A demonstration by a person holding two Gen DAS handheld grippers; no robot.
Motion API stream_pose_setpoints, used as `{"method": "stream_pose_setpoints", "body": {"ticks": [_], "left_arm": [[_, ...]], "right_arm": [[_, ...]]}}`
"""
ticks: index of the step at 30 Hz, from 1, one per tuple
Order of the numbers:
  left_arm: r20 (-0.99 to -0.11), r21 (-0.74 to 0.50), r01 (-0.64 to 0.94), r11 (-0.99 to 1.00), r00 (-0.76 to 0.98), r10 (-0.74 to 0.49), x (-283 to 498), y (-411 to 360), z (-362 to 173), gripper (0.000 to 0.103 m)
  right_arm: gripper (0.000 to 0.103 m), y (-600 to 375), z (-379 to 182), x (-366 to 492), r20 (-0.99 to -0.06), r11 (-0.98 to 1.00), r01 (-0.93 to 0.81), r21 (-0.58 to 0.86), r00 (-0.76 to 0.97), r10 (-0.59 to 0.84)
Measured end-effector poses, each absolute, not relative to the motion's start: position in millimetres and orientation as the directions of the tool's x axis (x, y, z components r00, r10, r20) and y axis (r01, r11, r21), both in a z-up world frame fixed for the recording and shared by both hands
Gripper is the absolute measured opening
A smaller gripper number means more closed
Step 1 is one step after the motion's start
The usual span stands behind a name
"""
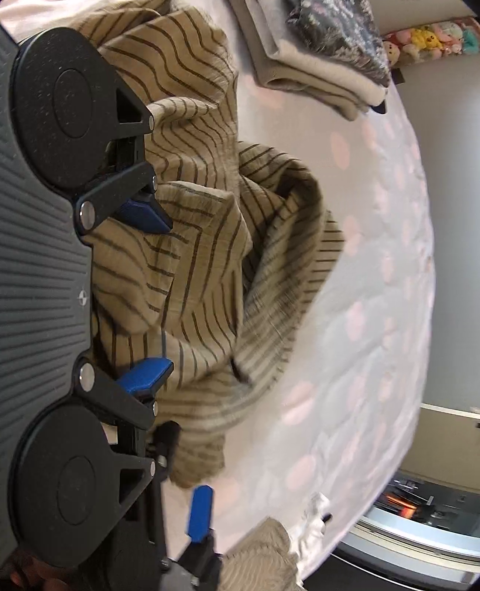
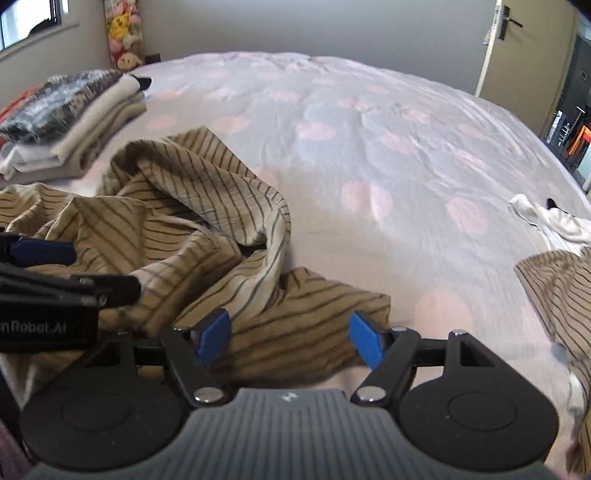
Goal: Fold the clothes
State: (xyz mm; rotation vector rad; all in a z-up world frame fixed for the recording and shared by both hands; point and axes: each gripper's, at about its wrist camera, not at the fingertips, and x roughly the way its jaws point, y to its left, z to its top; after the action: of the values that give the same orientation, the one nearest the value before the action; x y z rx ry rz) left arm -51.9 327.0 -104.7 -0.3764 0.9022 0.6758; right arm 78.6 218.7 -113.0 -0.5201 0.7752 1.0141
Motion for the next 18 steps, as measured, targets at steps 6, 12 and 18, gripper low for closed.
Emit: {"method": "stream_pose_setpoints", "body": {"ticks": [6,12,18], "left_arm": [[-0.833,-0.003,-0.704,0.71,0.395,0.388,-51.7,349.4,-138.5,0.074],[-0.822,0.05,-0.69,0.722,0.382,0.422,-49.1,354.1,-156.3,0.072],[-0.801,0.074,-0.697,0.713,0.384,0.459,-47.9,355.4,-157.6,0.034]], "right_arm": [[0.075,258.2,-134.2,98.4,-0.781,0.466,-0.885,-0.001,0.292,0.552],[0.075,280.8,-163.9,100.4,-0.798,0.464,-0.883,0.075,0.226,0.559],[0.045,283.6,-170.8,102.0,-0.789,0.459,-0.884,0.085,0.222,0.573]]}}
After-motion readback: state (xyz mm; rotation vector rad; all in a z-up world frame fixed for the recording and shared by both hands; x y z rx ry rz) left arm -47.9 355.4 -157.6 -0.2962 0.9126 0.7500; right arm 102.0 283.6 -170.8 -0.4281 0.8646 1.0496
